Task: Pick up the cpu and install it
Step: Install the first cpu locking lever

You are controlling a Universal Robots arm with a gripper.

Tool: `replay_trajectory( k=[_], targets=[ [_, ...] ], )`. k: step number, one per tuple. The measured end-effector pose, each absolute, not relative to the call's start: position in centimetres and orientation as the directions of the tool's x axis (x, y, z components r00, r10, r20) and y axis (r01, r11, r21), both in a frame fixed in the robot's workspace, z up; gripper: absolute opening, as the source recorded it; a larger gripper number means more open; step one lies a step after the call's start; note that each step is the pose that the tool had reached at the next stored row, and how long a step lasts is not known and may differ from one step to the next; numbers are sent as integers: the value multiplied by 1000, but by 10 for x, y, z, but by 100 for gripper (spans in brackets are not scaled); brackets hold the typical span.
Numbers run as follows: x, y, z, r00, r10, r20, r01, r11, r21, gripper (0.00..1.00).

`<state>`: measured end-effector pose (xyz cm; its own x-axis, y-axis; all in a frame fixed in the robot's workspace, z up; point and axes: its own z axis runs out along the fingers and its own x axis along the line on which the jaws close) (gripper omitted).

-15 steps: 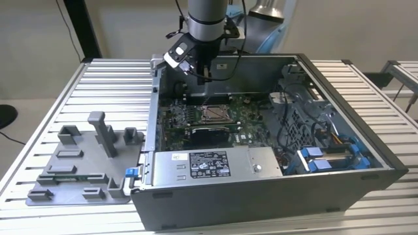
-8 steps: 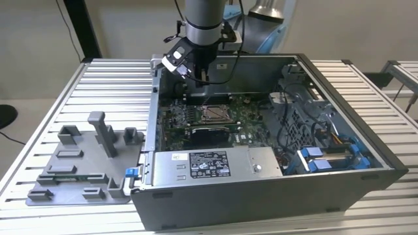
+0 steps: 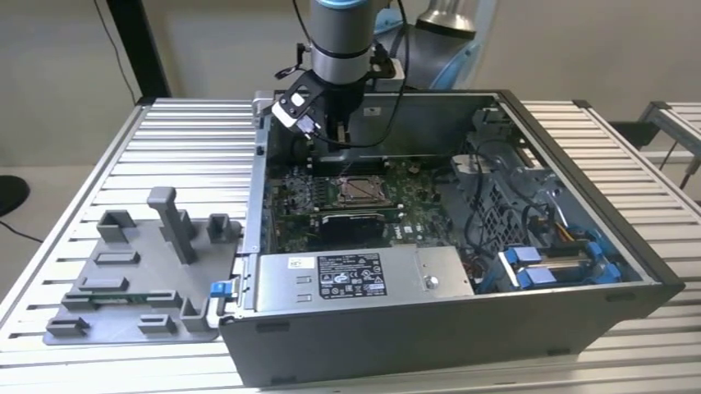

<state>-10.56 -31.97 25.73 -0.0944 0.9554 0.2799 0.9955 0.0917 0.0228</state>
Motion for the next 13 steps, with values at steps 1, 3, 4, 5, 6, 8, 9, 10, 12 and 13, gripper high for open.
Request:
replay_trajectory(
  k=[1,3,4,5,6,8,9,10,12,13],
  targets=[
    [-106,-320,257,-94,955,280,996,92,23,0],
    [-106,-320,255,-95,955,281,996,92,24,0],
    [-106,-320,253,-95,955,281,996,92,24,0],
    [-106,-320,251,-95,955,282,996,92,24,0],
    [-106,-320,249,-95,954,283,996,92,24,0],
    [-106,-320,246,-95,954,286,995,92,25,0],
    [-106,-320,244,-95,953,287,995,92,25,0],
    [-106,-320,242,-95,953,288,995,91,25,0],
    [-105,-320,238,-95,952,290,995,92,25,0],
    [-104,-320,237,-95,952,290,995,91,26,0]
  ],
)
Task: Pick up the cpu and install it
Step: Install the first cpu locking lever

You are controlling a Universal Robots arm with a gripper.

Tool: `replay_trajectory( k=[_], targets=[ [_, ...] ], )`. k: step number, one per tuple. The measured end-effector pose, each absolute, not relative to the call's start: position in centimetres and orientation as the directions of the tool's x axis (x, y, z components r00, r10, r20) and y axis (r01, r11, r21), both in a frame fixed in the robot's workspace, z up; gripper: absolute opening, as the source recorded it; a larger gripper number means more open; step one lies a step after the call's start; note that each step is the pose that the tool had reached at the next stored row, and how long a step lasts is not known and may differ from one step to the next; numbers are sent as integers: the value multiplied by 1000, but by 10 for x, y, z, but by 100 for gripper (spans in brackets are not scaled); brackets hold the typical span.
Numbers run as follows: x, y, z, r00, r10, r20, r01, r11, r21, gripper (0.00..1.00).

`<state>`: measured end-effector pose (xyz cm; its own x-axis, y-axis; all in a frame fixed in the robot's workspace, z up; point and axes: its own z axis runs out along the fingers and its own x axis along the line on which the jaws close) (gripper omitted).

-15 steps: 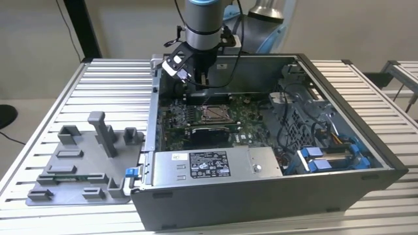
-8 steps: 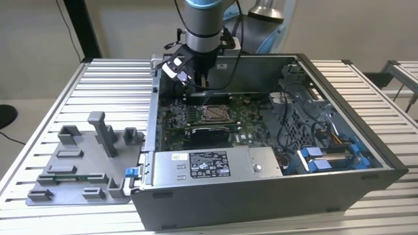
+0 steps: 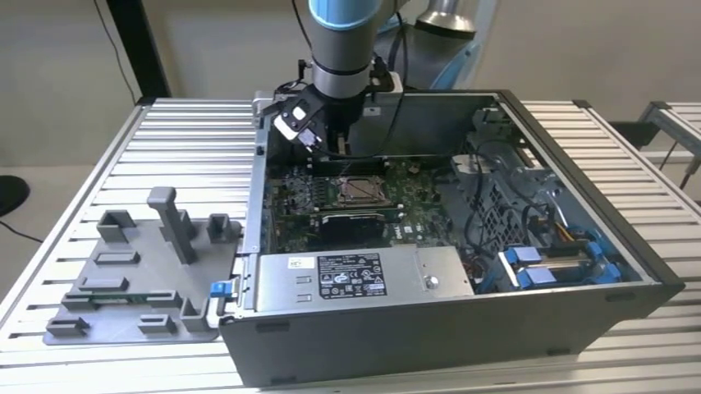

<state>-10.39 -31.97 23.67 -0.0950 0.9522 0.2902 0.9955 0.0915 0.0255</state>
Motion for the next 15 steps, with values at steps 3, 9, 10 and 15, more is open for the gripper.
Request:
replay_trajectory(
  k=[3,9,10,15],
  targets=[
    [-98,-320,232,-95,952,290,995,92,25,0],
    [-94,-320,222,-95,951,295,995,91,26,0],
    [-94,-320,221,-95,949,299,995,91,26,0],
    [-89,-320,218,-95,946,310,995,91,27,0]
  ],
)
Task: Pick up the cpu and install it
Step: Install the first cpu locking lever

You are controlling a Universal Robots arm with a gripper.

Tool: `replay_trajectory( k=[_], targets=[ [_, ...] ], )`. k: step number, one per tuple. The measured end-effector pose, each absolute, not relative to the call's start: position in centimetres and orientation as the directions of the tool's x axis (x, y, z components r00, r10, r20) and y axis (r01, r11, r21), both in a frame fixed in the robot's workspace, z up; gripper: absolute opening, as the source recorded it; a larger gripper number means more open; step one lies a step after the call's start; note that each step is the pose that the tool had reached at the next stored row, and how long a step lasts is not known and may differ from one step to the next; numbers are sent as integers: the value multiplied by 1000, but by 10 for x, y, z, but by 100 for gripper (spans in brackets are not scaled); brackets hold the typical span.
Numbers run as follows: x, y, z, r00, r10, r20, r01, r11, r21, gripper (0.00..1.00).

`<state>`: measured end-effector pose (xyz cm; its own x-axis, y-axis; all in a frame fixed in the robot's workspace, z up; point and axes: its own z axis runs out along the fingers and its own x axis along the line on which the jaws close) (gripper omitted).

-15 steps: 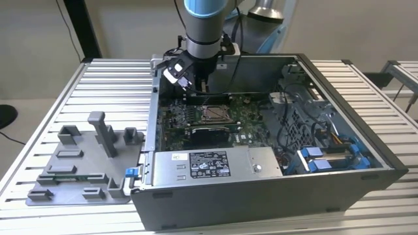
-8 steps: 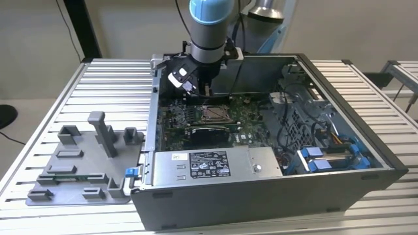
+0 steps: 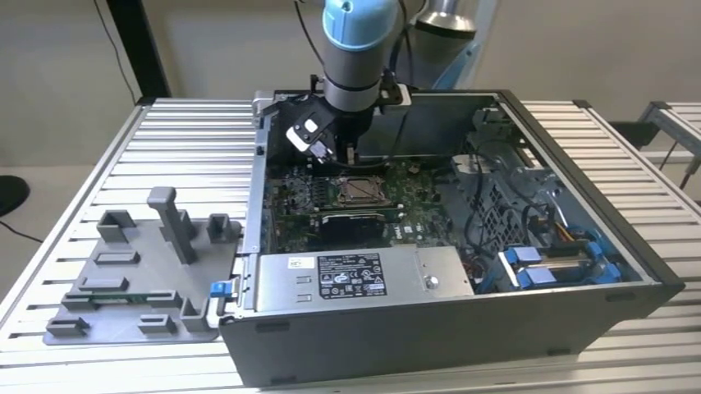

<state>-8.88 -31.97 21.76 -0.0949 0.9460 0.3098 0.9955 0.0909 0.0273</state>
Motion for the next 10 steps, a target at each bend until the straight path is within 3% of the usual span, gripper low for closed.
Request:
replay_trajectory(
  k=[10],
  targets=[
    [-98,-320,218,-94,946,310,996,91,26,0]
  ],
)
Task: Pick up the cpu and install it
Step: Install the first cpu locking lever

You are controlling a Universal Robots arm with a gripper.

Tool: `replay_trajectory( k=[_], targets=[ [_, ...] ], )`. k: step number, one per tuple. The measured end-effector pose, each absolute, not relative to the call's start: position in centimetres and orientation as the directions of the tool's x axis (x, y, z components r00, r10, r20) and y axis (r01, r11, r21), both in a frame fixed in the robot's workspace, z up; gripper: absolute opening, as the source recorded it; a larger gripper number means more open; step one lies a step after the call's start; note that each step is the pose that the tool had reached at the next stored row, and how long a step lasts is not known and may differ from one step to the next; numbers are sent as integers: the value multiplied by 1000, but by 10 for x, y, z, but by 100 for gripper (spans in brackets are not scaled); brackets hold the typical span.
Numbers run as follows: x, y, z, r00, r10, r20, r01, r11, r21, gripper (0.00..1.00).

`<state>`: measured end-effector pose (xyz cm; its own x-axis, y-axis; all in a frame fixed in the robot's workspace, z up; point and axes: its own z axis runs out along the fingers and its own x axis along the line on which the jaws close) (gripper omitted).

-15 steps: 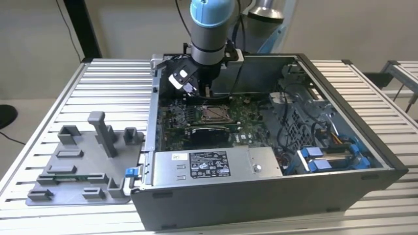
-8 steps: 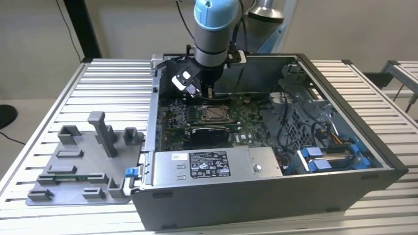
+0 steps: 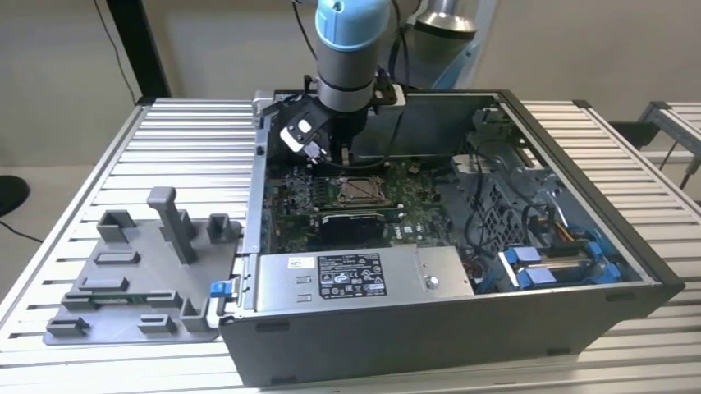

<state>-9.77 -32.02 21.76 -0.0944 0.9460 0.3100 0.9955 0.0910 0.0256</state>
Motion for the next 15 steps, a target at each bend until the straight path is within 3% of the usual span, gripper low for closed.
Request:
replay_trajectory(
  k=[4,15],
  targets=[
    [-93,-324,218,-88,946,312,996,91,6,0],
    [-89,-322,213,-88,942,323,996,91,5,0]
  ],
)
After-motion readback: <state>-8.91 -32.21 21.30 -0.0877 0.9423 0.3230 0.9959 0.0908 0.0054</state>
